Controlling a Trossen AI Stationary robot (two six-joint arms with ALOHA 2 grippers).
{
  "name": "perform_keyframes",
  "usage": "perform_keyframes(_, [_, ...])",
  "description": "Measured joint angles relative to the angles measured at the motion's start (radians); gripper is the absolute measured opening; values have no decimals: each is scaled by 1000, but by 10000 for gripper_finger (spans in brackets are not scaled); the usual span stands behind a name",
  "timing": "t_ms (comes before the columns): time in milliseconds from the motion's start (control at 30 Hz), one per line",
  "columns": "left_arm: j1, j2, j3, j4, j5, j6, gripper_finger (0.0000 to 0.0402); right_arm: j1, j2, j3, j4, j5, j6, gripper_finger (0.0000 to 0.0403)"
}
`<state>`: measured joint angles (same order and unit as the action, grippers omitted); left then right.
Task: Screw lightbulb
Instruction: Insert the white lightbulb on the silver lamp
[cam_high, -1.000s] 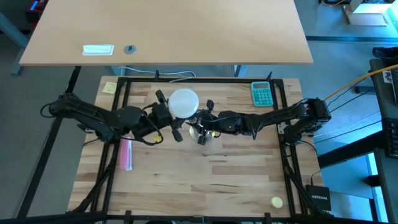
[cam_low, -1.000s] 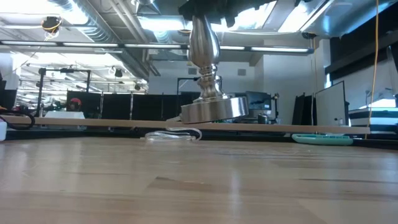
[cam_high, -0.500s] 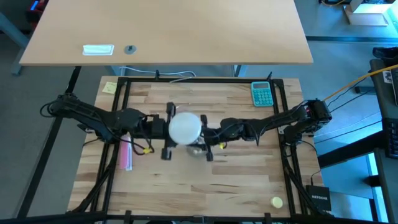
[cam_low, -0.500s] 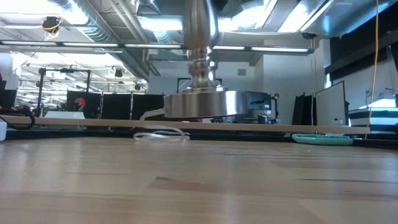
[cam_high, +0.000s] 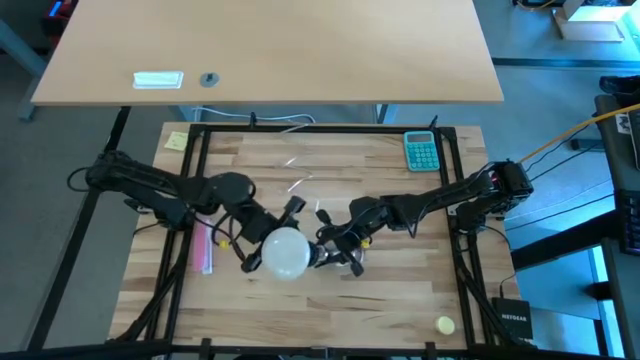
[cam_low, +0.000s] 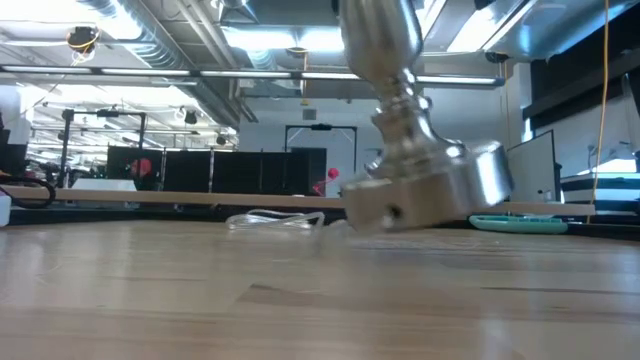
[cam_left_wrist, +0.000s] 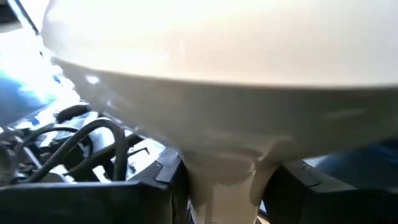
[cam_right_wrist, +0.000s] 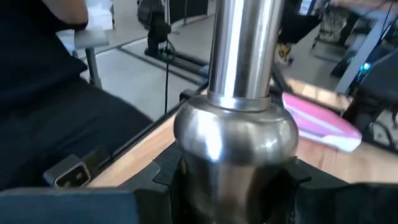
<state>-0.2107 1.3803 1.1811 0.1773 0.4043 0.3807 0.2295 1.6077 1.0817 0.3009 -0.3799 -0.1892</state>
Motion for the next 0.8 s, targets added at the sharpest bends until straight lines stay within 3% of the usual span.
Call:
perform_keyframes(100, [16,1,-1,0,12,-18,134,0,0,0,-16,13,0,140])
perform_keyframes(267, [16,1,-1,38,-59,-114,136,1,0,0,7,58,-1,140])
perform_keyframes(467, [5,-20,-5,-26,-130,-185,253,-10,-2,5,38,95,-21,140])
perform_keyframes(667, [-40,-74,-9,-137,-378,-189,298,-11,-7,9,67,175,-22,140])
perform_keyframes(800, [-99,-120,-8,-211,-620,-218,301,-11,-14,9,61,351,-11,140])
